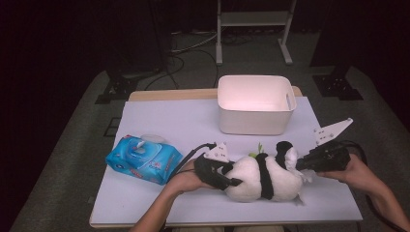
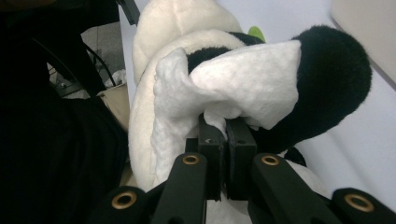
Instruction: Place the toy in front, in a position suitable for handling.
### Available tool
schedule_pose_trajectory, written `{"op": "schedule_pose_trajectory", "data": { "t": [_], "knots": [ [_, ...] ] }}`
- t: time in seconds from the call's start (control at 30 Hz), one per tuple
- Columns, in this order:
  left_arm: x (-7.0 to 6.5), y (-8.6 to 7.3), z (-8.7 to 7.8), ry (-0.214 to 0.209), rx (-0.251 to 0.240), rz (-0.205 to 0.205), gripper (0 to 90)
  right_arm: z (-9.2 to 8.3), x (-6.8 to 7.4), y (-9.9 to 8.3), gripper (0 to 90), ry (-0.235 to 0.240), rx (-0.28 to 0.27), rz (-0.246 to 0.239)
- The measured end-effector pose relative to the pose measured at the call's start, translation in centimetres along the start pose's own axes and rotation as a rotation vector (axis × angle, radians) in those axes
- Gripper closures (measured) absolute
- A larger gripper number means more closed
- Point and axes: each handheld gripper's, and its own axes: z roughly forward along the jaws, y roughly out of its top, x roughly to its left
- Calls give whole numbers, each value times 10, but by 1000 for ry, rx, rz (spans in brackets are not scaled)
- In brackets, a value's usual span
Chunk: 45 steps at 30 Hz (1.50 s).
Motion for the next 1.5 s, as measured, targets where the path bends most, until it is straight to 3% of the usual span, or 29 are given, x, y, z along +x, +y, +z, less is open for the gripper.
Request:
{"op": "schedule_pose_trajectory", "data": {
  "t": [0.2, 0.5, 0.67, 0.8, 1.07, 1.2, 1.5],
  "knots": [
    [3, -1, -15, 35, 28, 26, 440, 5, 0, 9, 863, 10, -3, -12],
    [-6, -5, -15, 36, 22, 72, 444, -2, -9, 28, 863, -55, 22, -9],
    [-5, -4, -13, 39, 14, 44, 442, 4, -9, 41, 863, -70, 28, -29],
    [-3, -4, -13, 48, 20, 30, 443, 13, 0, 49, 863, -62, 39, -65],
    [-3, -5, -13, 51, 3, -5, 445, 0, 1, 31, 862, -56, 39, -28],
    [-3, -3, -13, 54, 8, 1, 445, -1, 4, 25, 861, -51, 48, -23],
    [-2, 1, -13, 57, 15, 2, 448, 14, 10, 48, 861, -17, 41, -81]
  ]
}}
